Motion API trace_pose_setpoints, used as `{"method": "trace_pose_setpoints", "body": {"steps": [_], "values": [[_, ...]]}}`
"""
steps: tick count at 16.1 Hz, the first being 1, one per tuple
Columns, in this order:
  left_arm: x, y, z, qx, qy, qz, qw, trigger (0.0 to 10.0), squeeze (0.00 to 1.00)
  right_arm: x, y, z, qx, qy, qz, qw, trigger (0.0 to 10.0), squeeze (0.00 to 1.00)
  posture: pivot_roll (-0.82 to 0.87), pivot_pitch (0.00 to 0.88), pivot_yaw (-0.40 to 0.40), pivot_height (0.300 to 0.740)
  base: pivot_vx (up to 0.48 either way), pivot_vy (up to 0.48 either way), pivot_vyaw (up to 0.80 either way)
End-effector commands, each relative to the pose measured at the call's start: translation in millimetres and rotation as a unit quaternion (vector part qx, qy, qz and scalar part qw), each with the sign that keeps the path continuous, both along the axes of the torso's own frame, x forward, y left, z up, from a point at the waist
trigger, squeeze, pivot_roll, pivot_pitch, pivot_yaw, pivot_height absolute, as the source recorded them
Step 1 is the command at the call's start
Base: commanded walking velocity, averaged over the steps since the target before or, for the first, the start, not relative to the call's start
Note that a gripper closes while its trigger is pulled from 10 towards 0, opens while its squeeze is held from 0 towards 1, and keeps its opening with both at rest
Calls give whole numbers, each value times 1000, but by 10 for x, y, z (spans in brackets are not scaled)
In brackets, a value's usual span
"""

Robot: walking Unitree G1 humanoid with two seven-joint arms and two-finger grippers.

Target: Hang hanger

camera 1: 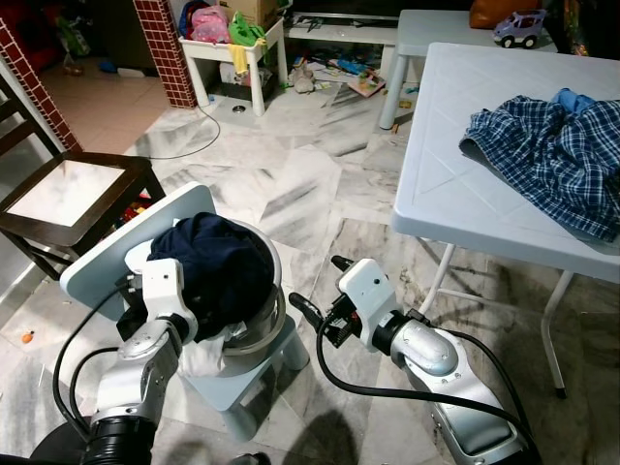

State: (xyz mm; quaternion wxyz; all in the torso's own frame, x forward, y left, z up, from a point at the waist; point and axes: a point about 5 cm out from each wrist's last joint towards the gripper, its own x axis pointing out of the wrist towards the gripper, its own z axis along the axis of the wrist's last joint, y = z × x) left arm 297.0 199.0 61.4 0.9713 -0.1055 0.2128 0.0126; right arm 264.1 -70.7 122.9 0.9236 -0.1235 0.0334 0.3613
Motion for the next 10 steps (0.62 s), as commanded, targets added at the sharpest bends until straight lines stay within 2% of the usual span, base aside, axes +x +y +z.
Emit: {"method": "trace_pose_setpoints", "body": {"steps": [1,3,5,10], "values": [[-25,63,-14,-4,15,26,1000,10000,1000,-3,13,2,1,-2,3,1000,10000,0,-110,98,48,740,0,0,0],[-56,118,-36,-8,41,70,997,10000,1000,-20,18,-12,1,0,3,1000,10000,0,-110,99,52,740,0,0,0],[-118,57,-16,-36,47,96,994,10000,1000,-20,25,-19,1,1,5,1000,10000,0,-106,98,51,740,0,0,0],[-324,-53,106,-21,44,143,989,10000,1000,12,51,-7,0,-1,14,1000,10000,0,-93,92,40,740,0,0,0]]}}
